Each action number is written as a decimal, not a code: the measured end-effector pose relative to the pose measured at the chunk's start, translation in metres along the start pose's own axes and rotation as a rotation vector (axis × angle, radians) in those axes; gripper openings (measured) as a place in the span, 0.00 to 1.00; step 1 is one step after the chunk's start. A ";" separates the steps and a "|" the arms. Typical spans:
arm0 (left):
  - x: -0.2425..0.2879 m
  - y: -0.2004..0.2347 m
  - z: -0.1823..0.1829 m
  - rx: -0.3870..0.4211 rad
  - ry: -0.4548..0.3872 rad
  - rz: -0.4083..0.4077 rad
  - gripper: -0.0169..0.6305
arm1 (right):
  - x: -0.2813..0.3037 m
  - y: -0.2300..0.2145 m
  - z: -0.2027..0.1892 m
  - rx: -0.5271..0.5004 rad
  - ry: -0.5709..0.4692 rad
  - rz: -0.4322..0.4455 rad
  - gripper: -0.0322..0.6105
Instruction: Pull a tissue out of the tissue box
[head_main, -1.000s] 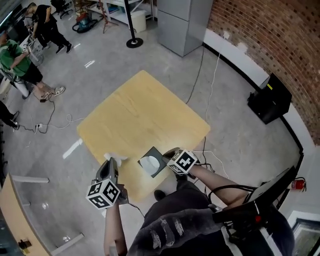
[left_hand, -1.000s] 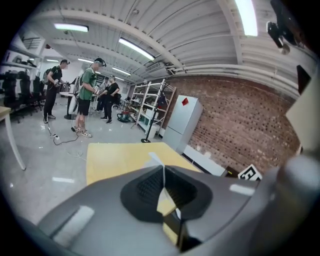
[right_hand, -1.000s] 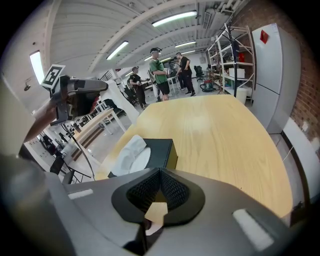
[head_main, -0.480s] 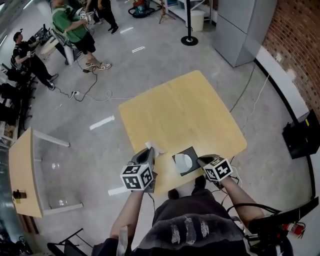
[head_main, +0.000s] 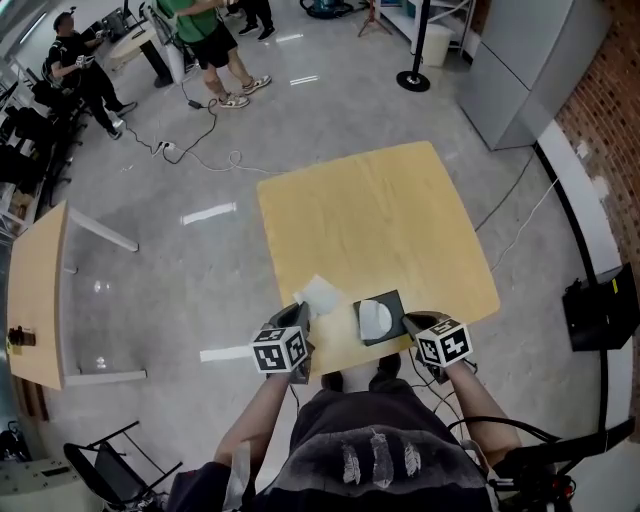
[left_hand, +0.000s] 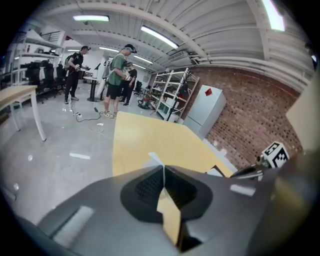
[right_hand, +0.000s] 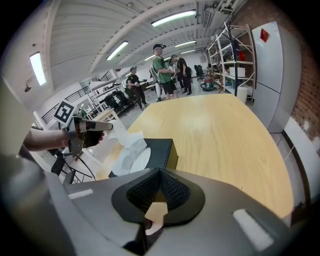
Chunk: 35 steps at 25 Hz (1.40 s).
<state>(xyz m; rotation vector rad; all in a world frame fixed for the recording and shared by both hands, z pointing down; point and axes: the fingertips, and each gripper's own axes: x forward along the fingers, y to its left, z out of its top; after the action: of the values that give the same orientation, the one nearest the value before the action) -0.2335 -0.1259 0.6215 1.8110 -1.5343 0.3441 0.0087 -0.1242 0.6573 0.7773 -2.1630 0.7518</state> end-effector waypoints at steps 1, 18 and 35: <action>0.000 0.004 -0.005 -0.041 -0.006 0.005 0.03 | 0.000 0.000 0.000 -0.002 0.003 -0.001 0.05; -0.006 -0.012 -0.073 -0.410 0.128 -0.088 0.28 | 0.000 -0.002 0.001 -0.025 0.025 -0.017 0.05; -0.039 0.013 -0.089 -0.313 0.225 -0.099 0.61 | 0.008 0.004 0.010 -0.025 0.031 -0.027 0.05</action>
<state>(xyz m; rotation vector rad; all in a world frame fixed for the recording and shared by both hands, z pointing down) -0.2337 -0.0375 0.6646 1.5401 -1.2605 0.2359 -0.0027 -0.1307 0.6565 0.7757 -2.1262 0.7171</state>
